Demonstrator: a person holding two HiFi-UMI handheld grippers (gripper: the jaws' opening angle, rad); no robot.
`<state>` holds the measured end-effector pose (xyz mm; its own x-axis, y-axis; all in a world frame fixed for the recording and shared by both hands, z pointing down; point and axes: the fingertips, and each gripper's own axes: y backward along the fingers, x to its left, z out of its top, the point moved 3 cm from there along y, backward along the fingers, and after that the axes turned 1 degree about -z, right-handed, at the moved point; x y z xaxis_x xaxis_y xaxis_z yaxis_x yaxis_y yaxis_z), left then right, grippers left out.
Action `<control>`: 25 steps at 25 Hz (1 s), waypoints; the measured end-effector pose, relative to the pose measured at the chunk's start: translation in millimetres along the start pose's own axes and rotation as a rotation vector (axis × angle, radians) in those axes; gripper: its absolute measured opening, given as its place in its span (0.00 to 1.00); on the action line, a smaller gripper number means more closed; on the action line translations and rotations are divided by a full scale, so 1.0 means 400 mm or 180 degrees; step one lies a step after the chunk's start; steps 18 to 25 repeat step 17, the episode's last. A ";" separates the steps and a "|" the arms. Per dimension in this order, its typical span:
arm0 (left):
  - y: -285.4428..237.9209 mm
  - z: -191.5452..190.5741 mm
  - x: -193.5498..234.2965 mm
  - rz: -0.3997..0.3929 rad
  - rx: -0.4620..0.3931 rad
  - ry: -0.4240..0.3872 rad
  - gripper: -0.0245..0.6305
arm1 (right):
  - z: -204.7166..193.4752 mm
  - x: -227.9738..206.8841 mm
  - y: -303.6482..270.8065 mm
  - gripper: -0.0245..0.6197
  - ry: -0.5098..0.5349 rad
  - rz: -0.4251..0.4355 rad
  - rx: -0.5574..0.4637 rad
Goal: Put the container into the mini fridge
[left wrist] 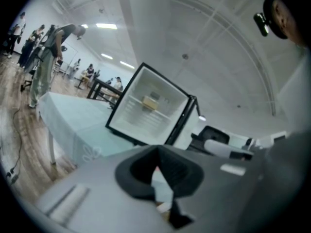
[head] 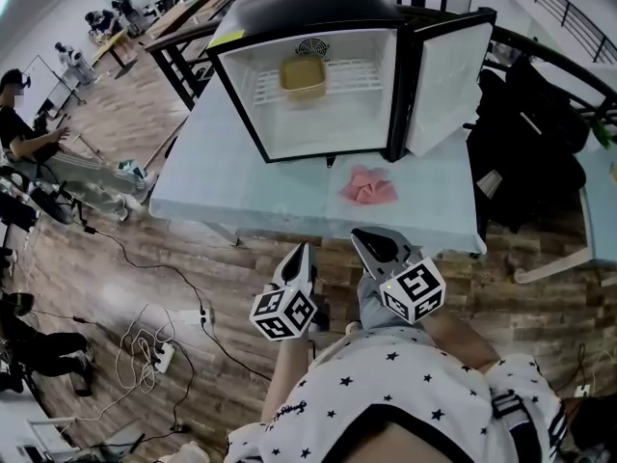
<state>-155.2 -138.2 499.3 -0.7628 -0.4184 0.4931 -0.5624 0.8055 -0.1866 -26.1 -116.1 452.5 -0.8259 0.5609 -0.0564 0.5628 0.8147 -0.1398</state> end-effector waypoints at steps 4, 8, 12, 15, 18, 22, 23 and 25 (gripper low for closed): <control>-0.004 -0.002 -0.001 -0.0021 0.0004 0.0034 0.04 | 0.002 0.002 -0.002 0.07 0.0022 0.0017 0.0006; -0.006 -0.001 -0.003 -0.0029 -0.0003 0.0043 0.04 | 0.006 -0.002 -0.004 0.07 0.0016 0.0017 0.0007; -0.007 -0.006 -0.004 -0.0032 0.0002 0.0081 0.04 | 0.005 -0.003 -0.005 0.07 -0.0002 0.0026 0.0008; -0.009 -0.011 -0.006 -0.0030 0.0015 0.0084 0.04 | 0.002 -0.003 -0.006 0.07 -0.0009 0.0044 0.0007; -0.010 -0.013 -0.006 -0.0027 0.0020 0.0087 0.04 | 0.001 -0.003 -0.008 0.07 -0.0011 0.0057 0.0006; -0.010 -0.013 -0.006 -0.0027 0.0020 0.0087 0.04 | 0.001 -0.003 -0.008 0.07 -0.0011 0.0057 0.0006; -0.010 -0.013 -0.006 -0.0027 0.0020 0.0087 0.04 | 0.001 -0.003 -0.008 0.07 -0.0011 0.0057 0.0006; -0.010 -0.013 -0.006 -0.0027 0.0020 0.0087 0.04 | 0.001 -0.003 -0.008 0.07 -0.0011 0.0057 0.0006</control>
